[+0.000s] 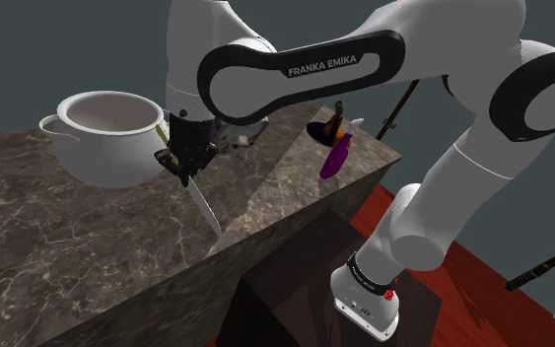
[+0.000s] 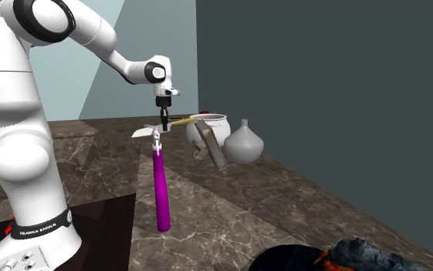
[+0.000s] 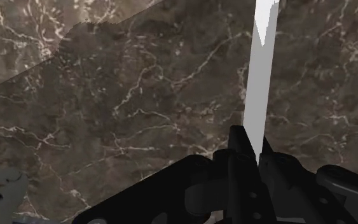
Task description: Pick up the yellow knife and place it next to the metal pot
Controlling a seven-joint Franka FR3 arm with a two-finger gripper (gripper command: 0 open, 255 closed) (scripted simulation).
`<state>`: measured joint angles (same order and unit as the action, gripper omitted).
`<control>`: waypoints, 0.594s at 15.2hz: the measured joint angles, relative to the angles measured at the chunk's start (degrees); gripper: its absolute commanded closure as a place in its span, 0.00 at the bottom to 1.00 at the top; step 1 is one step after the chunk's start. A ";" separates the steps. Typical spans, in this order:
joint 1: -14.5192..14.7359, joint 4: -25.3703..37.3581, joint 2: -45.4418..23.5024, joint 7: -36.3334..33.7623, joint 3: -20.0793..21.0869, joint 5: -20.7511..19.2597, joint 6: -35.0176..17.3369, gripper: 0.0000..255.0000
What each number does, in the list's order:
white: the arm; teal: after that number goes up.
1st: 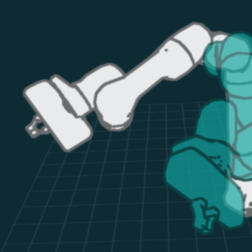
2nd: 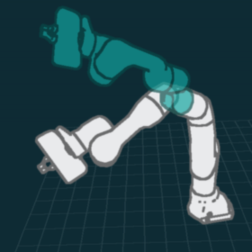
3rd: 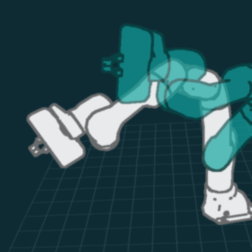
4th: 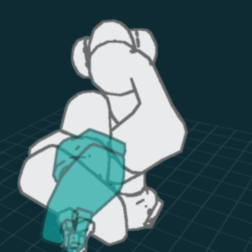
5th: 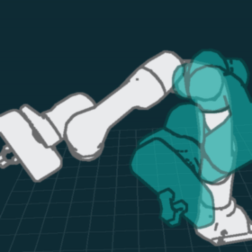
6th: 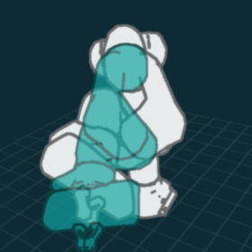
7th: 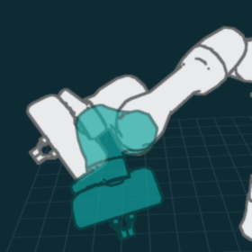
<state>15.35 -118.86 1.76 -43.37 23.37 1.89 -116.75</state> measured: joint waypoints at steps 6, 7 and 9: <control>0.04 -3.01 -1.72 -0.37 0.08 -0.71 -4.58 1.00; 0.04 -3.42 -1.94 -0.41 0.08 -0.80 -5.20 1.00; 0.17 -4.14 -2.79 -0.86 0.21 -1.19 -6.71 1.00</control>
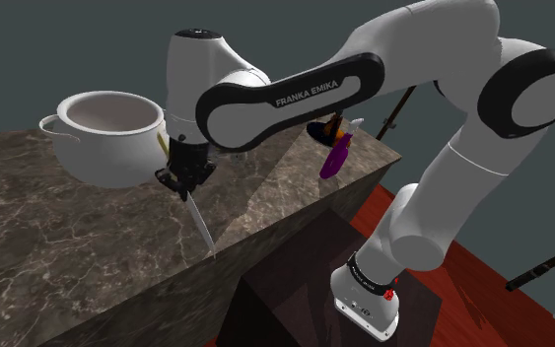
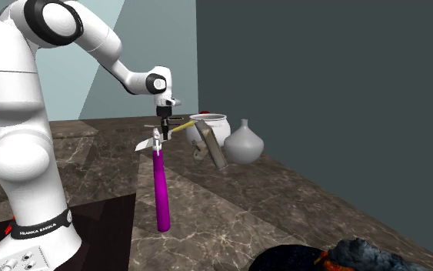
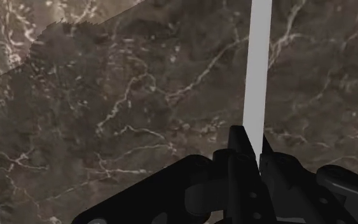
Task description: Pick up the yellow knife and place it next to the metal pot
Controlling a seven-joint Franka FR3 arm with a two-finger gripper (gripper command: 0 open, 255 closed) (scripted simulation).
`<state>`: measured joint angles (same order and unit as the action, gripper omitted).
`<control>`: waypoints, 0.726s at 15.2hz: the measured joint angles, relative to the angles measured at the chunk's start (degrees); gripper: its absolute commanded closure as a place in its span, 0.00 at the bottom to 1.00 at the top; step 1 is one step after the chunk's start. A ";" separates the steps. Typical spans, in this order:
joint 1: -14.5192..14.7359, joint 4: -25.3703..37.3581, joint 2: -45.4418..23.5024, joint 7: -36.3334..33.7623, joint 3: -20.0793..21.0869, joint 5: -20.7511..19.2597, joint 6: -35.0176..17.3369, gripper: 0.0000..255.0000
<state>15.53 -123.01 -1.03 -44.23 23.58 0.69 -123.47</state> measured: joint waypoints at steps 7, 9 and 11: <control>0.17 -2.50 -2.80 -1.12 -0.03 -1.52 -5.35 1.00; 0.19 -2.81 -3.22 -1.18 -0.04 -1.69 -6.06 1.00; 0.19 -2.89 -3.33 -1.16 -0.05 -1.73 -6.24 1.00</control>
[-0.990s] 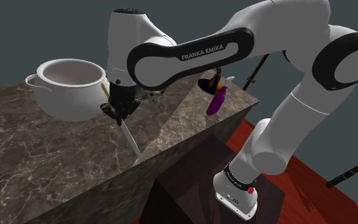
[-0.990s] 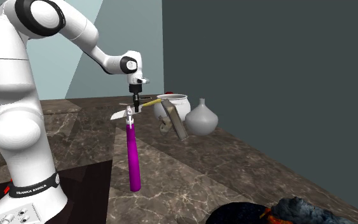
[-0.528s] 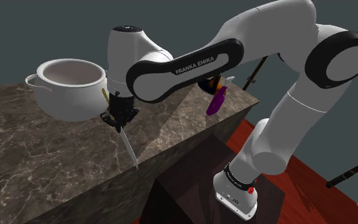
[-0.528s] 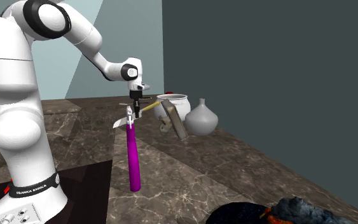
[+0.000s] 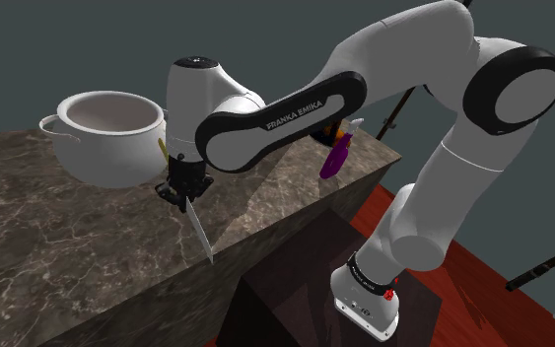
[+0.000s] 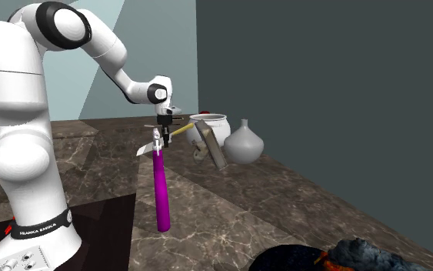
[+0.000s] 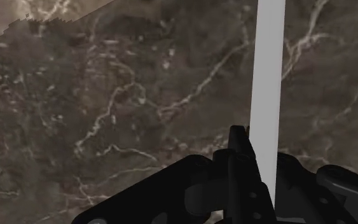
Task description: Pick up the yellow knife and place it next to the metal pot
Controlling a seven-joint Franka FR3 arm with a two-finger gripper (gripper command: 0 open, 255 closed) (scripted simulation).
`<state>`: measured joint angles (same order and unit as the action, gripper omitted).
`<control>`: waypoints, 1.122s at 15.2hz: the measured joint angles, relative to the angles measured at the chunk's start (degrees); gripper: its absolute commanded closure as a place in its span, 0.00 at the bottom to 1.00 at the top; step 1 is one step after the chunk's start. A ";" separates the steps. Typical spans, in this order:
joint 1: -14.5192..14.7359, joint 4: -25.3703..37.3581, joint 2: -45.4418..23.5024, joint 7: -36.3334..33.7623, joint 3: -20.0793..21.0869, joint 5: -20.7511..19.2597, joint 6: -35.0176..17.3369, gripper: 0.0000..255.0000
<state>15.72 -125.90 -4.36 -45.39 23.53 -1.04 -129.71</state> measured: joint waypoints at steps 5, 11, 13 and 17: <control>0.02 -0.02 -0.19 -0.05 0.00 -0.06 -0.03 0.00; -0.03 0.13 0.35 0.18 0.03 0.25 0.71 0.00; -0.26 1.54 2.19 0.98 -0.01 1.17 3.74 0.00; -0.30 3.22 3.60 1.37 0.00 1.85 6.76 0.00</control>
<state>15.41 -122.68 -0.76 -44.02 23.54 0.81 -122.95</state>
